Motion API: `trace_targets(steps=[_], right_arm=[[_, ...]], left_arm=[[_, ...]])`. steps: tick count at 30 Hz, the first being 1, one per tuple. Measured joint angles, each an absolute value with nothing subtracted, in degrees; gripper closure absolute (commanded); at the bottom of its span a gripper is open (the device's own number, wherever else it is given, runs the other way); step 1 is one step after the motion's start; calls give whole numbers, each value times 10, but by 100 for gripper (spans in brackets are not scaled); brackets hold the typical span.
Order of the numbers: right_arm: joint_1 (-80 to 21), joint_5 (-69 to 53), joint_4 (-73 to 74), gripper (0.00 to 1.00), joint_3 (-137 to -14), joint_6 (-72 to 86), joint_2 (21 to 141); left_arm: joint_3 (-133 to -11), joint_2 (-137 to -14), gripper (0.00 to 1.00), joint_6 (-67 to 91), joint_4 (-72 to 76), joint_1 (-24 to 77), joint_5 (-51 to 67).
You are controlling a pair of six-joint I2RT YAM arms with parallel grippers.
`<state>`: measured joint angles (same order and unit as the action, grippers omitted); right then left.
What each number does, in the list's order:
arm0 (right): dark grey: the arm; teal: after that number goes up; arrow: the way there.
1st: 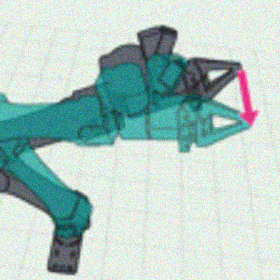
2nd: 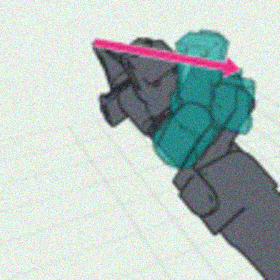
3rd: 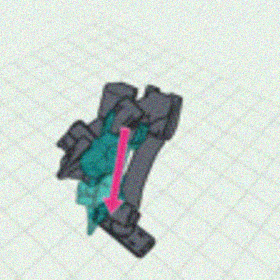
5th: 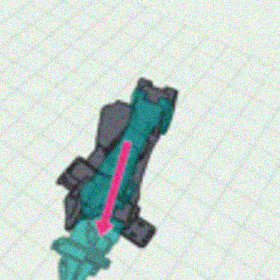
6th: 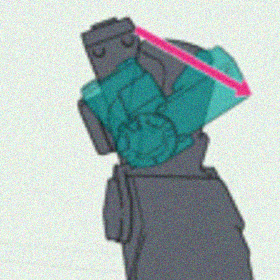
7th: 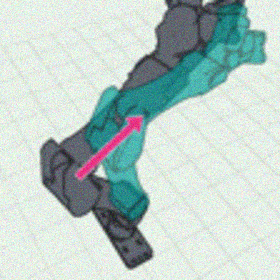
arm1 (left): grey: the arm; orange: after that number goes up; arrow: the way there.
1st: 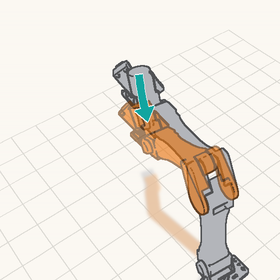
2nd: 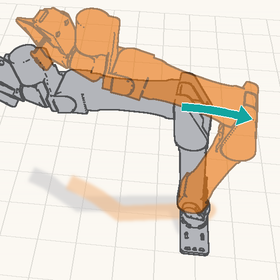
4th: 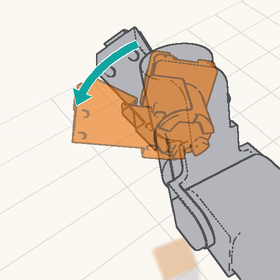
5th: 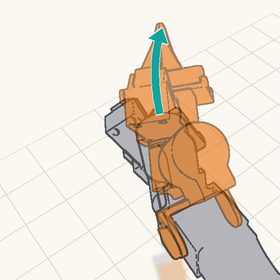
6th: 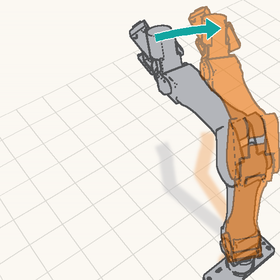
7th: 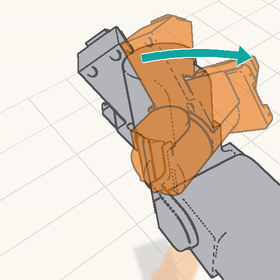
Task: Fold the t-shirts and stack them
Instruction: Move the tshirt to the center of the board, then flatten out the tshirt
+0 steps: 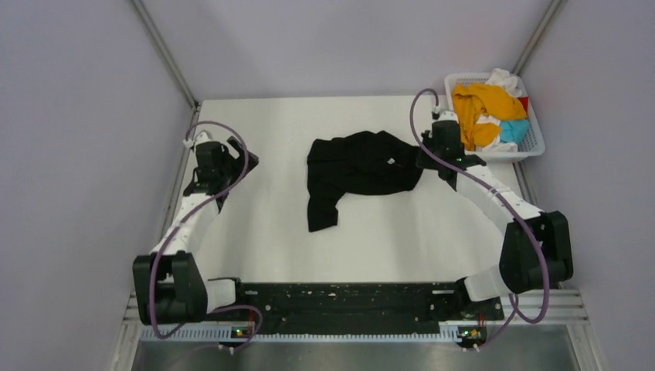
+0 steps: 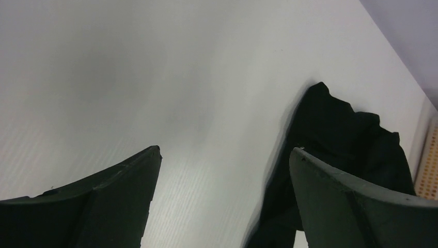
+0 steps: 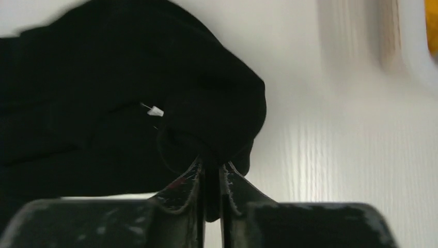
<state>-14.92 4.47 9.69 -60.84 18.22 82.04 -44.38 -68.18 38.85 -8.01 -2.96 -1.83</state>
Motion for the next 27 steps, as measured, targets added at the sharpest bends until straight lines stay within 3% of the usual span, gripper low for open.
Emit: trace_targets(steps=[1,2,3,4,5,14,22,27], right_arm=[[-148,68,118,73,-583,182,823],[-148,87,135,56,-567,182,824],[-150,107,152,29,-559,182,826],[-152,128,167,9,-557,180,827],[-154,147,173,5,-557,177,827],[-232,241,146,1,-572,91,827],[-291,133,77,1,-648,3,903],[-303,53,45,6,-682,-37,977]], left_arm=[[-460,-708,1,388,-78,-30,7],[-474,-732,1,388,-77,-29,30],[-489,-756,1,386,-77,-28,53],[-507,-785,1,385,-77,-25,77],[-520,-807,1,383,-77,-22,94],[-684,-1025,3,348,-105,70,184],[-844,-1172,15,329,-133,117,203],[-906,-1240,23,329,-153,132,207]])
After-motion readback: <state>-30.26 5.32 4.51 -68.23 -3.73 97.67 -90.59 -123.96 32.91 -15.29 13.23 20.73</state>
